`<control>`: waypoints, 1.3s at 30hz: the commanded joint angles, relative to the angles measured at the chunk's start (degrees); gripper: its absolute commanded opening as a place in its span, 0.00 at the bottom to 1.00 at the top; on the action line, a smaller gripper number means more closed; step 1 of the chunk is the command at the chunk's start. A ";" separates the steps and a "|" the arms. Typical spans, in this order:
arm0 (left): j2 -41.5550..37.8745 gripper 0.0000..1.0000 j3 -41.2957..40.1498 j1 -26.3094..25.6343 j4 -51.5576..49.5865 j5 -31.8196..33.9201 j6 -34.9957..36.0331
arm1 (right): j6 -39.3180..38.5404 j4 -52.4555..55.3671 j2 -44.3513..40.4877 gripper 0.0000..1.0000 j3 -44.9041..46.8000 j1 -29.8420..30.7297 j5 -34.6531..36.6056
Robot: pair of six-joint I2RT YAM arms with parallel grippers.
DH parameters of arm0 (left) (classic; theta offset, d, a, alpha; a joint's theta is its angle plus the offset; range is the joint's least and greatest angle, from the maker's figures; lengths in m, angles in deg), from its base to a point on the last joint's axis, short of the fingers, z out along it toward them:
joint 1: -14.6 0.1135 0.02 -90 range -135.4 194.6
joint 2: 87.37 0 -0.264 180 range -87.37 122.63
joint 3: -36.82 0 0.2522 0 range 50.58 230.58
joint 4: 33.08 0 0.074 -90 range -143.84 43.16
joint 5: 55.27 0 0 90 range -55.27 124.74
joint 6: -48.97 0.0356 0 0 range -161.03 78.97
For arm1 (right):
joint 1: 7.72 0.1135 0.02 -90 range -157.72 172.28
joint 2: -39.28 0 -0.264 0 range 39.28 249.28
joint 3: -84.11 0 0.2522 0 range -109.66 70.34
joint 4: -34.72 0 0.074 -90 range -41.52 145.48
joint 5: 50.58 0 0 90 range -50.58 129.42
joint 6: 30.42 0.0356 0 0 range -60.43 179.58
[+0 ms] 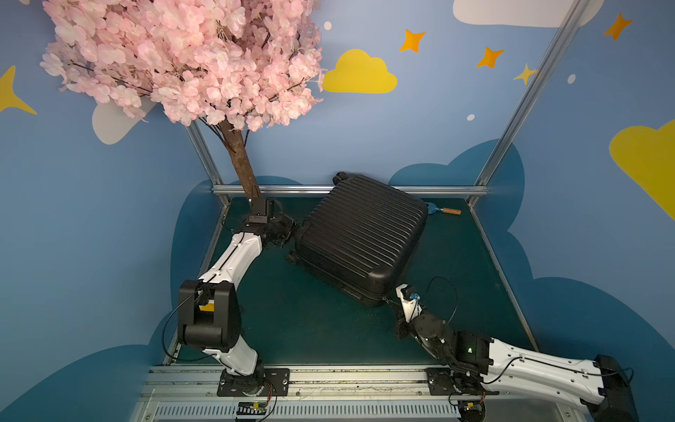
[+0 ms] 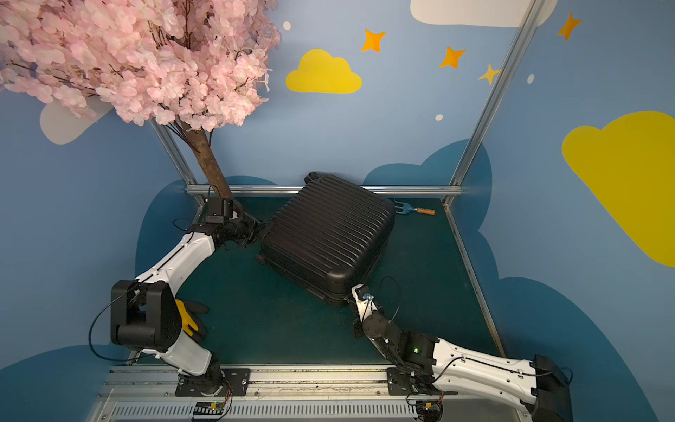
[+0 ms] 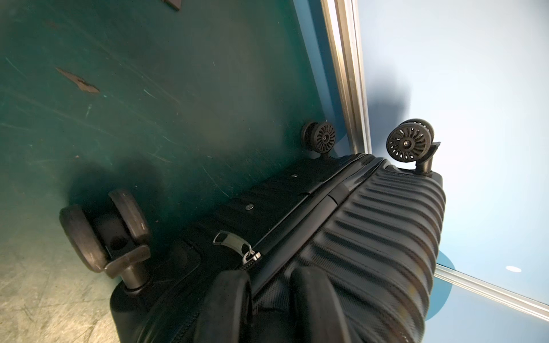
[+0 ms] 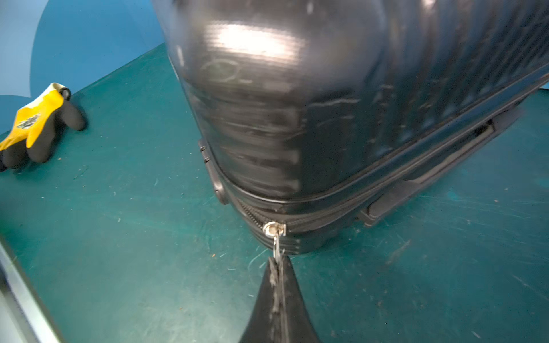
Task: Open the suitcase zippers
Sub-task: Unzip the zipper on the suitcase, then adjust the suitcase at the center of the board.
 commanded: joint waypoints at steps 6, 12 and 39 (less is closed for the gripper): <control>3.10 0.19 0.97 1.23 0.24 2.70 4.91 | -5.87 -9.06 3.31 0.00 1.47 -16.24 -7.53; 3.85 0.19 1.64 1.14 0.07 2.68 5.71 | -7.61 -23.58 13.84 0.00 0.55 -24.81 -7.78; 13.99 0.24 18.15 0.84 -9.52 9.23 12.78 | -9.70 -42.80 36.05 0.00 -8.31 -53.03 -25.13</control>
